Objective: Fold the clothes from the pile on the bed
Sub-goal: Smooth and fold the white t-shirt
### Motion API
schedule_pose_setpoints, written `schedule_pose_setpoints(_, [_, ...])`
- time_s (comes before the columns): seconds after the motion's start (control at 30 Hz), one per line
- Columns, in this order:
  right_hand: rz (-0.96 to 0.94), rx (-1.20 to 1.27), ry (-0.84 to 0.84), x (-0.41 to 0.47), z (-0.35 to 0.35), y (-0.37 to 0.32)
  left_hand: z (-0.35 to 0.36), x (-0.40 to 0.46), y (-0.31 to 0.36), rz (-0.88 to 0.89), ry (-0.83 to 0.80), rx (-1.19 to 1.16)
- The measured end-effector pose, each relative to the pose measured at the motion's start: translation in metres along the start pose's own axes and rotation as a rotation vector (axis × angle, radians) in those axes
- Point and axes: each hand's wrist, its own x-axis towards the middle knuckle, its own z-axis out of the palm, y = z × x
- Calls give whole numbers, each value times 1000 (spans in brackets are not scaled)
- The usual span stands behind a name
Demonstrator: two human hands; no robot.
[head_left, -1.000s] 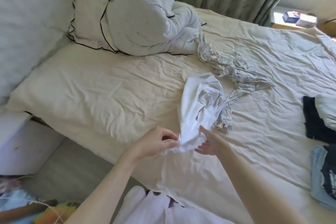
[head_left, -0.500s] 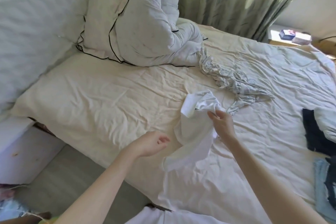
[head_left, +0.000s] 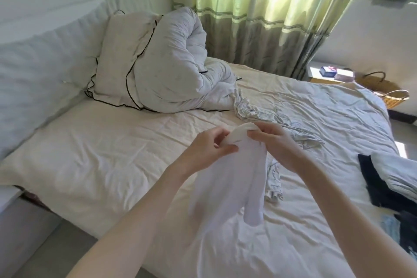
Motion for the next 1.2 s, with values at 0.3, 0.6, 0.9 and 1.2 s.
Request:
schedule_pose_setpoints(0.3, [73,-227,-234,21,40,-13,-10,-40,-17,141,392,377])
schedule_pose_setpoints(0.6, [-177,-250,-235,53,49,-59,-50,-58,-3,-74,156,-146])
schedule_pose_setpoints(0.9, [-407,-99,-208,83,45,-129,-109,-49,26,13,171,155])
schedule_pose_setpoints(1.2, [-250,-480,-163,123,67,-87,-114,-58,34,85,487,431])
